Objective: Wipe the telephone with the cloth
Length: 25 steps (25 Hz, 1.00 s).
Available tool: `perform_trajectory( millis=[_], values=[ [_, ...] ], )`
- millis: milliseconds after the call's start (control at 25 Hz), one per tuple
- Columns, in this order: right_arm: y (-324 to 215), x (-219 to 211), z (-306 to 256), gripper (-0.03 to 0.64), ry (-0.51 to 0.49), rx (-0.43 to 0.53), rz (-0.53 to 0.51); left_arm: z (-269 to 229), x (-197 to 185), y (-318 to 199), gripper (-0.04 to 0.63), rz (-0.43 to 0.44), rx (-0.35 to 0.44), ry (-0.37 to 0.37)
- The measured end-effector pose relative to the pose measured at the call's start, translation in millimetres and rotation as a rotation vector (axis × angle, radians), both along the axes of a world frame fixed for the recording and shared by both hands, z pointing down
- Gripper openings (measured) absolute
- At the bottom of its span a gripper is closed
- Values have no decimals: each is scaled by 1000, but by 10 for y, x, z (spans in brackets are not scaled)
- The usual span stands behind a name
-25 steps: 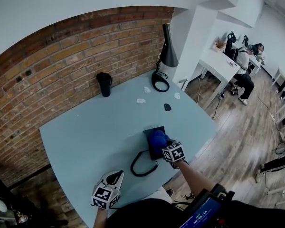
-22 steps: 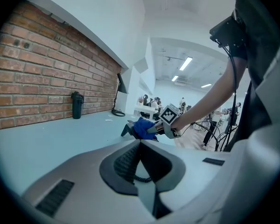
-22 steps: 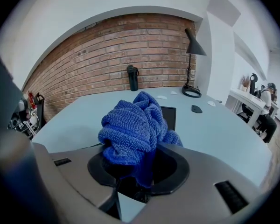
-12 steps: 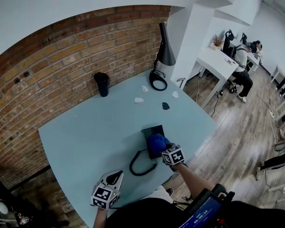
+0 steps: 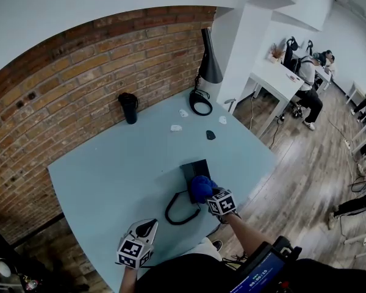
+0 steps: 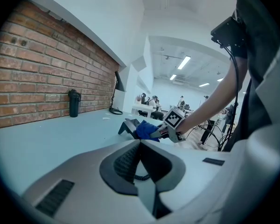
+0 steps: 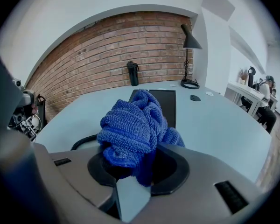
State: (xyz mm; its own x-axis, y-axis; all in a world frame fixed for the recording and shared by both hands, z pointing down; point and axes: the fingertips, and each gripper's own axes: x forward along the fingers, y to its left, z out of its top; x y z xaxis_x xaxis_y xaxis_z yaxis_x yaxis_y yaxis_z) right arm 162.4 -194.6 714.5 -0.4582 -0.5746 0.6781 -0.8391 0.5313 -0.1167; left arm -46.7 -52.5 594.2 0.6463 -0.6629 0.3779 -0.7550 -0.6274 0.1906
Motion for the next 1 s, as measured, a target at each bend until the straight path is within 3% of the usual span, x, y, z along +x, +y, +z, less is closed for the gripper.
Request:
perform_trajectory(
  millis=[800, 1000],
  values=[
    [352, 85, 191, 140, 4, -58, 12, 24, 126, 82, 14, 45, -2, -2],
    [487, 100, 265, 140, 59, -95, -38, 32, 143, 94, 15, 50, -3, 1]
  ],
)
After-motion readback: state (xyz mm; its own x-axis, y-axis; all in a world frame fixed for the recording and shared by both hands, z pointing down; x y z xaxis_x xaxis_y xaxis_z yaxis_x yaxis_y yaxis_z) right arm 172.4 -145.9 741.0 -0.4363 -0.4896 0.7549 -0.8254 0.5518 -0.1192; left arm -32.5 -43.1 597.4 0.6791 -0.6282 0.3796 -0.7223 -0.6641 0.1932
